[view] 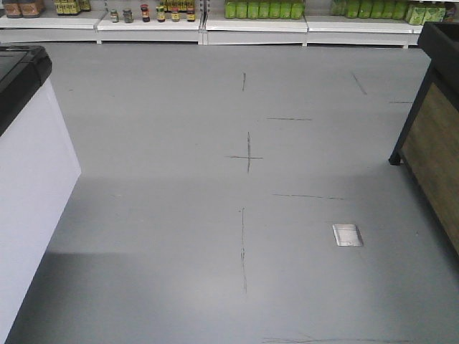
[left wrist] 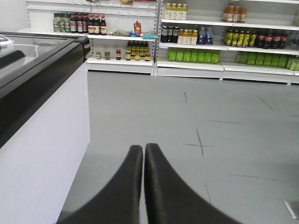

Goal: Pick three apples into basket with both arms
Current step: 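Drive the base forward along the aisle toward the fruit tables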

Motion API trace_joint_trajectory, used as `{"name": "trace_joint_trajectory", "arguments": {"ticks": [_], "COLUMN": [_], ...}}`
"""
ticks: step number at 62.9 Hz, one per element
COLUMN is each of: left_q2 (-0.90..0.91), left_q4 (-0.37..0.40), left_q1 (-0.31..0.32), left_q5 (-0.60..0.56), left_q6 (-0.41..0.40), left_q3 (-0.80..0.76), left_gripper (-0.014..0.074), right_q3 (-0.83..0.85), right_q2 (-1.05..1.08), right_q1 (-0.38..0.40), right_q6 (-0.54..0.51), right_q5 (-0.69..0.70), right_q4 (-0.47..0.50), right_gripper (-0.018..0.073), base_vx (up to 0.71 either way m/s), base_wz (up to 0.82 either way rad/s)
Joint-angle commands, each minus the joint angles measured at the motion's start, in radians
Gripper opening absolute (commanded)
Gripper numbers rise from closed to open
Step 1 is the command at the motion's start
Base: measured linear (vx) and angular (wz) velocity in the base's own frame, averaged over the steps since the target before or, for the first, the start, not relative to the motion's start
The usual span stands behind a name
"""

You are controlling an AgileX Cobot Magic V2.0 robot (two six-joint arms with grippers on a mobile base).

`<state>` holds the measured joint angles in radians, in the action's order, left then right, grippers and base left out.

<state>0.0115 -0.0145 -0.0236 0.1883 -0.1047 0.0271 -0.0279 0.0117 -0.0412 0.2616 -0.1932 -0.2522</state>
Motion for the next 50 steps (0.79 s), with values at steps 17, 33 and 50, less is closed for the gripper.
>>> {"name": "trace_joint_trajectory", "arguments": {"ticks": [17, 33, 50], "left_q2": [0.016, 0.016, 0.016], "left_q4": [0.000, 0.000, 0.000], "left_q1": [-0.001, -0.001, -0.001], "left_q5": [-0.076, -0.076, -0.076], "left_q6": [-0.008, -0.008, -0.008], "left_q3": [0.004, 0.004, 0.004], "left_gripper": [-0.0006, -0.0006, -0.0006], "right_q3": [-0.012, -0.012, -0.012], "right_q2": [0.014, 0.014, 0.014], "right_q1": [0.007, 0.007, 0.007], "right_q6": [-0.008, -0.008, -0.008], "right_q5": [0.072, 0.070, 0.070], "right_q4": [-0.012, -0.012, -0.012], "right_gripper": [-0.0004, -0.0004, -0.0004], "base_vx": [0.14, 0.14, 0.14], "base_wz": [-0.16, -0.08, -0.06]}}
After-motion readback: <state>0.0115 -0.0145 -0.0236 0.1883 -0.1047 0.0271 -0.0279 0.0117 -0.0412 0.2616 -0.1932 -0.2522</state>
